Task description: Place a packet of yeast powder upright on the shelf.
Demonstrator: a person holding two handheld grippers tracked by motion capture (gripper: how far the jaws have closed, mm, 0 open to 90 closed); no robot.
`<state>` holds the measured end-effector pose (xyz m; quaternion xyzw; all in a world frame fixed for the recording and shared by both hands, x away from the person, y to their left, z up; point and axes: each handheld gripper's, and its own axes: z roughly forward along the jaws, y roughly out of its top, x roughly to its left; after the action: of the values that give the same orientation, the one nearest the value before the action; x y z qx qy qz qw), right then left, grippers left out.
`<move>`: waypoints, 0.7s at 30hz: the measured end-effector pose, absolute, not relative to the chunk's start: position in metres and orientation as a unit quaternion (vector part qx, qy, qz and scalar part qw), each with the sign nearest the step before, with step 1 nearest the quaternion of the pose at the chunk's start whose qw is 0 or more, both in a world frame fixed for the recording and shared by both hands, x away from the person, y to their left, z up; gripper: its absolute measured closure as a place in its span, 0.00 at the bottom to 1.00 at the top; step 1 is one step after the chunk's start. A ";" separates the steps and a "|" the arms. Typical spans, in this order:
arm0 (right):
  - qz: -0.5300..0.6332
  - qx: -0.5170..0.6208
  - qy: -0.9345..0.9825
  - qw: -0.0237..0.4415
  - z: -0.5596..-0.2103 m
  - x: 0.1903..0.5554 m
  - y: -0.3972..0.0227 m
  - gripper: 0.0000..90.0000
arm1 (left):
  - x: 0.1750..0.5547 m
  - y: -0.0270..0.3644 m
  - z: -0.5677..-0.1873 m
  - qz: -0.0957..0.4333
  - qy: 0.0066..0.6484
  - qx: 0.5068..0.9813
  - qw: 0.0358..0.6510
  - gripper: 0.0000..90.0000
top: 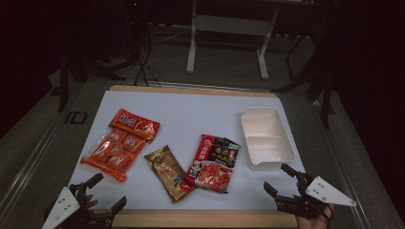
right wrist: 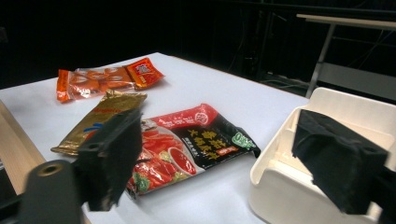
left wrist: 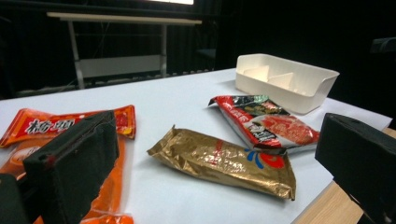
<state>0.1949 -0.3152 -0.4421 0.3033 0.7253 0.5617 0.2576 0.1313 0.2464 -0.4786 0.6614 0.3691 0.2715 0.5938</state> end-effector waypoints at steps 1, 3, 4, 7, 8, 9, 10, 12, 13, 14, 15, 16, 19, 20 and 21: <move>0.560 0.302 0.726 0.260 -0.442 0.195 -0.315 0.20 | 0.131 0.246 -0.478 0.273 0.368 0.663 0.592 0.00; 0.559 0.297 0.725 0.272 -0.441 0.193 -0.315 0.20 | 0.131 0.245 -0.478 0.271 0.365 0.664 0.594 0.00; 0.559 0.297 0.725 0.272 -0.441 0.193 -0.315 0.20 | 0.131 0.245 -0.478 0.271 0.365 0.664 0.594 0.00; 0.559 0.291 0.723 0.281 -0.439 0.191 -0.315 0.18 | 0.130 0.244 -0.479 0.270 0.359 0.668 0.593 0.00; 0.545 0.292 0.728 0.296 -0.438 0.191 -0.312 0.16 | 0.131 0.244 -0.479 0.268 0.358 0.669 0.593 0.00; 0.544 0.294 0.729 0.293 -0.439 0.190 -0.311 0.16 | 0.131 0.244 -0.479 0.265 0.358 0.670 0.594 0.00; 0.544 0.294 0.729 0.293 -0.439 0.190 -0.311 0.16 | 0.131 0.244 -0.480 0.264 0.357 0.671 0.594 0.00; 0.542 0.295 0.732 0.288 -0.438 0.190 -0.309 0.15 | 0.132 0.243 -0.481 0.263 0.353 0.679 0.587 0.00; 0.539 0.291 0.736 0.289 -0.438 0.189 -0.308 0.15 | 0.132 0.242 -0.481 0.263 0.352 0.686 0.580 0.00; 0.537 0.287 0.739 0.289 -0.437 0.188 -0.306 0.15 | 0.132 0.242 -0.481 0.260 0.351 0.688 0.580 0.00; 0.539 0.278 0.743 0.284 -0.435 0.187 -0.304 0.14 | 0.133 0.242 -0.481 0.258 0.350 0.687 0.582 0.00; 0.539 0.278 0.743 0.284 -0.435 0.187 -0.304 0.14 | 0.133 0.242 -0.481 0.256 0.347 0.688 0.584 0.00; 0.548 0.268 0.740 0.284 -0.433 0.184 -0.301 0.14 | 0.131 0.240 -0.478 0.254 0.335 0.694 0.585 0.00; 0.551 0.266 0.734 0.295 -0.431 0.182 -0.300 0.13 | 0.130 0.240 -0.476 0.249 0.330 0.688 0.597 0.00; 0.551 0.266 0.734 0.295 -0.431 0.182 -0.300 0.13 | 0.129 0.239 -0.475 0.245 0.329 0.683 0.604 0.00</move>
<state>0.1824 -0.2996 -0.4308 0.2658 0.7338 0.5514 0.2947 0.1293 0.2393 -0.4750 0.6834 0.3291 0.2448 0.6039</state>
